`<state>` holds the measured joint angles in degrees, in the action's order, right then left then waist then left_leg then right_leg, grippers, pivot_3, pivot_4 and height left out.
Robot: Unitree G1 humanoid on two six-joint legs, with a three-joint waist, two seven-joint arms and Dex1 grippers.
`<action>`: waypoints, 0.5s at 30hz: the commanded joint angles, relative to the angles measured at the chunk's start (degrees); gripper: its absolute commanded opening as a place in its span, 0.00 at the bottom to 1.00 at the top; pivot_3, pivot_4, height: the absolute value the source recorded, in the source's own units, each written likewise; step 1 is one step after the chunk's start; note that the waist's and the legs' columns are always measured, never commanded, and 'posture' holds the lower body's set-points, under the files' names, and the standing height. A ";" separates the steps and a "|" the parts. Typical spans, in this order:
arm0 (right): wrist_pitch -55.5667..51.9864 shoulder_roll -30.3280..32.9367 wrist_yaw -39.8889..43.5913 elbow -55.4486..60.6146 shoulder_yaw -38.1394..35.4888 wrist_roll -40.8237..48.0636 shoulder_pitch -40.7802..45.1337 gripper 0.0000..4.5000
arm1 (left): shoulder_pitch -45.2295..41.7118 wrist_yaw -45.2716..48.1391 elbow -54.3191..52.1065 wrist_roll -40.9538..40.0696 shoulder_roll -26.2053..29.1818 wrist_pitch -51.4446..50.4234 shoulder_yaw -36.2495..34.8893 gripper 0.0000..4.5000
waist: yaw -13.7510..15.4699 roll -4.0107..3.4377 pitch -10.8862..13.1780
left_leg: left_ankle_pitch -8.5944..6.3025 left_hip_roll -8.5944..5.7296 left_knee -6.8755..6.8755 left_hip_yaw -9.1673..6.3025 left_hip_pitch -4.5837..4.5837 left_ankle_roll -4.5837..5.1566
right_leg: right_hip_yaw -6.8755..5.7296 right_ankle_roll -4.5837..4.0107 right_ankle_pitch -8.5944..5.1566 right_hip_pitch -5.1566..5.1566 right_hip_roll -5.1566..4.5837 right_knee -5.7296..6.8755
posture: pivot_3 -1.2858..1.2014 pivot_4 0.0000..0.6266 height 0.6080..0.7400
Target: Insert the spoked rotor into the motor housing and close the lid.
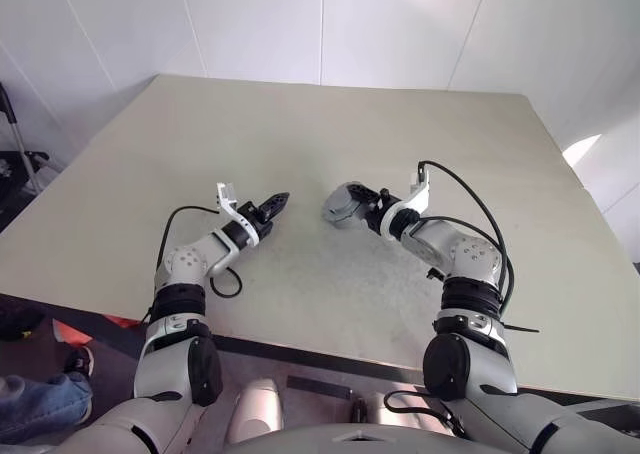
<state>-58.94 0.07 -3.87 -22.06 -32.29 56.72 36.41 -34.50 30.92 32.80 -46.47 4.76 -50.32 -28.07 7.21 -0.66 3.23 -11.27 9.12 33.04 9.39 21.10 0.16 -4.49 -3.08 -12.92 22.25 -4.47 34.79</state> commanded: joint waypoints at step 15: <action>15.78 4.84 11.40 6.35 8.67 -11.46 -2.28 0.96 | -0.98 0.33 -0.89 -0.92 -0.17 0.54 0.64 0.00 | 0.03 0.03 0.00 | -0.01 0.01 0.03 -0.01 0.01 0.03 | -0.01 -0.03 -0.01 -0.02 0.00 -0.02 | 0.52 0.00 1.00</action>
<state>-45.00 4.47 5.75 -19.11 -24.77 45.65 33.58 -34.48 30.79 32.84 -46.52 4.46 -50.17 -27.70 7.24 -0.63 3.23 -11.28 9.14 33.06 9.37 21.12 0.20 -4.50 -3.10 -12.92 22.24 -4.46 34.78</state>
